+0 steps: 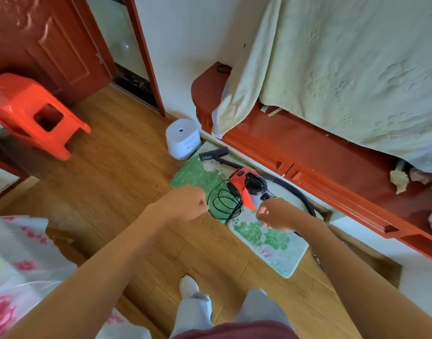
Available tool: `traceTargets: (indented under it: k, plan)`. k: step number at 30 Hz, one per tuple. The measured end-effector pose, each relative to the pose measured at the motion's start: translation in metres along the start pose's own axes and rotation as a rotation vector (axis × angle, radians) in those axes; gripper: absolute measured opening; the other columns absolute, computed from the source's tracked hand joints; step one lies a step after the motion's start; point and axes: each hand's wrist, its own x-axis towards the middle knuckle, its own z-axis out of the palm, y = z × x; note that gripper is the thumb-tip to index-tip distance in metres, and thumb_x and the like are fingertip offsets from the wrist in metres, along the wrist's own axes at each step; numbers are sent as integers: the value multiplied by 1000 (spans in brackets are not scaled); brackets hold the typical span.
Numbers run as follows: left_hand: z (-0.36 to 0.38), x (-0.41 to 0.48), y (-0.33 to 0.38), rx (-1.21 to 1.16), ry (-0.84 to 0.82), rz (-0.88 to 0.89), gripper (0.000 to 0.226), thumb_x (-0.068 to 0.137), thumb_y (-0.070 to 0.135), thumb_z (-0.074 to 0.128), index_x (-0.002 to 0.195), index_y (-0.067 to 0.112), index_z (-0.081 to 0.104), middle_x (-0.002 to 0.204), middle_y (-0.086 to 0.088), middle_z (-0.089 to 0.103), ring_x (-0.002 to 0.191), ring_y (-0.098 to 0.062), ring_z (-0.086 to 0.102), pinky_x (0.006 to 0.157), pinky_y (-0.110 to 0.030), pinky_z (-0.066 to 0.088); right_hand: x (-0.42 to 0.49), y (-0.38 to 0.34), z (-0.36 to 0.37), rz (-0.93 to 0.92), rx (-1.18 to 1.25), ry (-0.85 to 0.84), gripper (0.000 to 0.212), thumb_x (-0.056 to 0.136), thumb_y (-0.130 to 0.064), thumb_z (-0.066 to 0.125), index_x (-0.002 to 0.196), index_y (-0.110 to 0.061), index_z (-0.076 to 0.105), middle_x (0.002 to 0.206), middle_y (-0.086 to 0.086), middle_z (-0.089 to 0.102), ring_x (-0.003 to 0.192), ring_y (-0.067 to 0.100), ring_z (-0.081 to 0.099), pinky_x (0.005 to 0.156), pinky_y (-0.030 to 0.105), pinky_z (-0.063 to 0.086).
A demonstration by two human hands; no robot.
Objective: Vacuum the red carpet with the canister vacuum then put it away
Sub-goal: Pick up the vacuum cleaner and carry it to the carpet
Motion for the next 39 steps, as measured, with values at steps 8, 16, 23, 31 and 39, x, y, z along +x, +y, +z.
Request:
traceTargets:
  k: [8,16,23,31,39]
  plan:
    - [-6,63,-62,-25,-143,84,20,100,28,49,83,17,52,79,-8,66,68,-16,49,61,-30,41,47,-28,10,112,105,89,25,97,-27,46,109,-16,66,96,6,71,83,22,68,80,41,56]
    - [-7,126,-99,-92,-64,34,23,98,21,47,76,19,51,73,-4,50,64,-16,46,58,-34,39,143,-44,8,104,186,90,26,98,-22,44,106,-12,67,103,5,70,87,20,64,79,34,52]
    - [23,203,-149,-195,-148,-64,17,95,13,45,80,19,50,80,-4,46,72,-16,45,63,-32,37,235,-37,46,206,187,-83,29,99,-23,41,112,-13,65,109,9,69,96,25,64,85,38,53]
    - [108,325,-225,-734,-234,-285,16,98,14,53,94,9,67,84,-12,71,63,-19,61,56,-30,51,356,-10,120,370,242,-118,27,97,-18,42,105,-19,68,107,3,70,90,19,66,78,31,53]
    - [219,430,-283,-1211,-181,-590,12,99,10,56,97,3,66,73,-9,64,52,-16,56,46,-25,49,476,15,219,439,317,-18,23,95,-12,47,98,-20,69,99,-6,67,94,17,63,78,29,46]
